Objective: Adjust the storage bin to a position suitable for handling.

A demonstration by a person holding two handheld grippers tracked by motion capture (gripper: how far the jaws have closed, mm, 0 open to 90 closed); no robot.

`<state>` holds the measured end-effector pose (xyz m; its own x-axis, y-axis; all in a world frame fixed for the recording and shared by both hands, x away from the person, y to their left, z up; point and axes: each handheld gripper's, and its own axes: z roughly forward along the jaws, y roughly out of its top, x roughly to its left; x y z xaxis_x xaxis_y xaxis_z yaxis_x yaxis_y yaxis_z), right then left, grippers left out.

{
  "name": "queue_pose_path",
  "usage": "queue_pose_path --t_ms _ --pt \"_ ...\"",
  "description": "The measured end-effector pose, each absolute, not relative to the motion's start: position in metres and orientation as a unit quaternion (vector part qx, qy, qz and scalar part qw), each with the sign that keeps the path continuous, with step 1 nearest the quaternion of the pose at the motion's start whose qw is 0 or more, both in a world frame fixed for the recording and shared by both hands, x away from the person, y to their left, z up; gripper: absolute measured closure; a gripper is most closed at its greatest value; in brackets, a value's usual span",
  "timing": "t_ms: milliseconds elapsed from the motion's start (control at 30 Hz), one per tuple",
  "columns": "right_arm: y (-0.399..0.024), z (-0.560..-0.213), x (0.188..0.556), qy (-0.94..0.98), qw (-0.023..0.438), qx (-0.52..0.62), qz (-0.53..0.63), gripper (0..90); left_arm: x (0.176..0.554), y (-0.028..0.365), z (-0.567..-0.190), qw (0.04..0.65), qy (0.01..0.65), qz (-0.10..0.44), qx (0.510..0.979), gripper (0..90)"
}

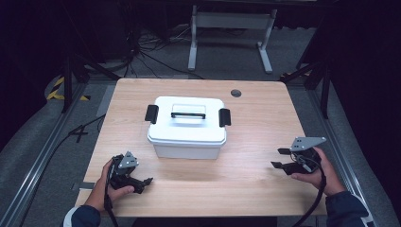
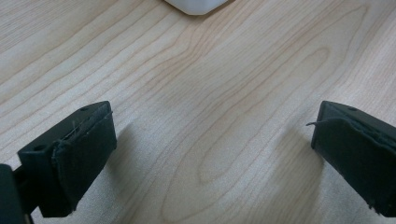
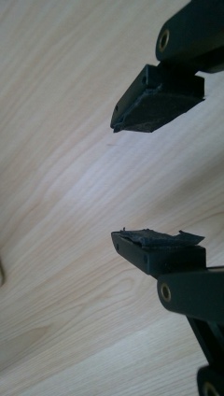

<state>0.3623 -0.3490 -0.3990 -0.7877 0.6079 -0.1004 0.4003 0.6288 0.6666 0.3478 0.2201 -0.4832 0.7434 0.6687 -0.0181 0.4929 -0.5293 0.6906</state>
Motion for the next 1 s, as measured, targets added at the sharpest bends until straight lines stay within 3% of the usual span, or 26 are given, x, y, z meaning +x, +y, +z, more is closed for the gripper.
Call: queue_pose_path --t_ms 533,1000 --pt "-0.294 -0.328 0.395 0.908 0.181 0.201 0.319 46.9 0.348 0.221 -0.483 0.347 0.333 0.125 0.868 0.4" --pt "-0.238 -0.282 0.42 0.924 0.197 0.147 0.292 46.6 0.348 0.221 -0.483 0.348 0.334 0.124 0.867 0.2"
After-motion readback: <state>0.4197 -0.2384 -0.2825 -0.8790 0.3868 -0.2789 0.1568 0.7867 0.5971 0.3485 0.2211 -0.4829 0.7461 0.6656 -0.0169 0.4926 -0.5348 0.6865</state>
